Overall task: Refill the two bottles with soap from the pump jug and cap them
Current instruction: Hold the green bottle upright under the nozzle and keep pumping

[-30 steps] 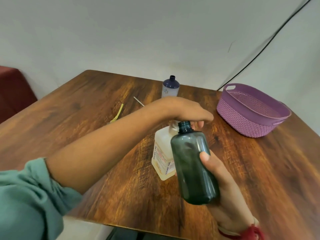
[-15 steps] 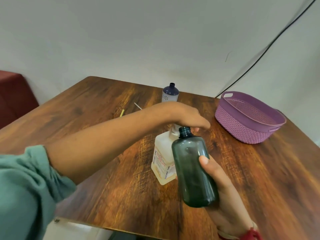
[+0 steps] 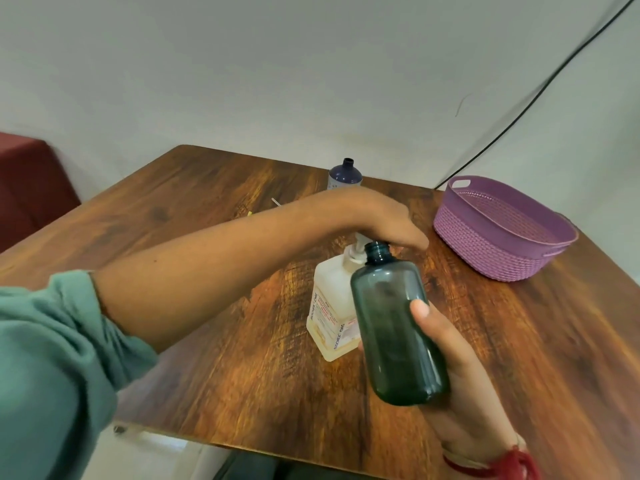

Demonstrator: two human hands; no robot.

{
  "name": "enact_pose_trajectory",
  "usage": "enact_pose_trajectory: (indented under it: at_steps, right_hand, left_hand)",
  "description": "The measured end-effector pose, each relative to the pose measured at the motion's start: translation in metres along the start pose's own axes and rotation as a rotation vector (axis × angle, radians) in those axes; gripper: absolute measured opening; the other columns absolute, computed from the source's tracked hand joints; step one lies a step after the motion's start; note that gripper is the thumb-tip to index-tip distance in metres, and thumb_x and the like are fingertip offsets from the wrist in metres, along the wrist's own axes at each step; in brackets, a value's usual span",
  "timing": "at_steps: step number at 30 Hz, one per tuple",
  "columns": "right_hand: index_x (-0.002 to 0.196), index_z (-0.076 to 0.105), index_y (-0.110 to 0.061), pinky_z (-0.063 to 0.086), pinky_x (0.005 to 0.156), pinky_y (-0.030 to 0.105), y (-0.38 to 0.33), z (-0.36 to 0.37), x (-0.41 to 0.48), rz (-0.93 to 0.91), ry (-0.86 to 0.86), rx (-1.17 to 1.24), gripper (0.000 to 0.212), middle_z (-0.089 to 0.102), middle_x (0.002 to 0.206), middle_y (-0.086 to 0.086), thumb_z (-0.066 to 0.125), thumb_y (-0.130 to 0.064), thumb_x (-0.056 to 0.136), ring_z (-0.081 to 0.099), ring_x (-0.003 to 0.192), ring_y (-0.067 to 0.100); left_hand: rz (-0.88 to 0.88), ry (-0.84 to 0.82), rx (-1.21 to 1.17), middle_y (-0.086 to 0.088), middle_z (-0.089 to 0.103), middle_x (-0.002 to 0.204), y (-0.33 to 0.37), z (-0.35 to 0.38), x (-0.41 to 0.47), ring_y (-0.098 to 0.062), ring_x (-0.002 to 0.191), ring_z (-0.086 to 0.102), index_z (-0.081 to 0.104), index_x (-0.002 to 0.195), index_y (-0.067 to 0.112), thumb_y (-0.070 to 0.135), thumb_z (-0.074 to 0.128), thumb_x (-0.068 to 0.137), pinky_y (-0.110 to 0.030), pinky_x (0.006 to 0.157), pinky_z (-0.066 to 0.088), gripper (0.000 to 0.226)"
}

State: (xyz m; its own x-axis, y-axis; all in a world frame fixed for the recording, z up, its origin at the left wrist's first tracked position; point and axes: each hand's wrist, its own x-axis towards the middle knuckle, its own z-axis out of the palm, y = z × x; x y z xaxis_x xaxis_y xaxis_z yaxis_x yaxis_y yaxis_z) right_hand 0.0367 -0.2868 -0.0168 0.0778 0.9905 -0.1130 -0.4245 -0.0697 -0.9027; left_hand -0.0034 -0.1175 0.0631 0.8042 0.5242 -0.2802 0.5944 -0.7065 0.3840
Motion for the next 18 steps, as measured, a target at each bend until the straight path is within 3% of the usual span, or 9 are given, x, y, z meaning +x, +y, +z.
enact_pose_trajectory:
  at_steps: [4,9,13,16,18]
  right_hand:
    - [0.101,0.072,-0.021,0.055,0.062,0.029,0.004,0.004,0.003,-0.019,0.012,0.008,0.066,0.071,0.101,0.011,0.085,-0.055,0.045,0.069,0.083,0.020]
    - [0.101,0.072,-0.023,0.055,0.063,0.030,0.005,0.009,0.003,-0.029,0.001,0.014,0.066,0.071,0.102,0.011,0.085,-0.054,0.044,0.069,0.084,0.020]
    - [0.101,0.072,-0.022,0.057,0.065,0.033,0.004,0.008,0.002,-0.034,-0.026,0.008,0.066,0.071,0.103,0.012,0.085,-0.053,0.044,0.068,0.084,0.022]
    - [0.094,0.075,-0.024,0.056,0.061,0.029,0.005,0.010,0.002,-0.020,0.000,-0.005,0.064,0.072,0.099,0.010,0.085,-0.056,0.040,0.070,0.081,0.020]
    - [0.090,0.075,-0.026,0.055,0.058,0.028,0.005,0.008,0.000,-0.017,0.018,-0.001,0.063,0.073,0.095,0.009,0.086,-0.056,0.036,0.070,0.078,0.019]
  left_hand:
    - [-0.021,-0.032,-0.258,-0.001,0.061,0.085,-0.009,0.010,0.005,-0.019,0.077,0.054,0.063,0.101,0.012,0.037,0.045,0.091,-0.032,0.083,0.045,0.032]
    - [0.005,-0.096,-0.139,-0.002,0.060,0.087,-0.007,0.005,-0.001,-0.017,0.079,0.053,0.063,0.110,0.010,0.035,0.045,0.091,-0.034,0.085,0.046,0.036]
    - [-0.001,-0.102,-0.163,-0.002,0.060,0.086,-0.008,0.003,-0.006,-0.014,0.073,0.052,0.065,0.110,0.009,0.036,0.045,0.092,-0.030,0.078,0.044,0.038]
    - [-0.024,-0.080,-0.187,-0.009,0.066,0.096,-0.008,0.007,-0.002,-0.018,0.077,0.054,0.064,0.109,0.011,0.036,0.044,0.091,-0.036,0.086,0.047,0.037]
    - [-0.034,-0.098,-0.125,-0.010,0.066,0.101,-0.005,0.008,0.000,-0.018,0.081,0.054,0.063,0.111,0.011,0.035,0.045,0.090,-0.034,0.083,0.046,0.037]
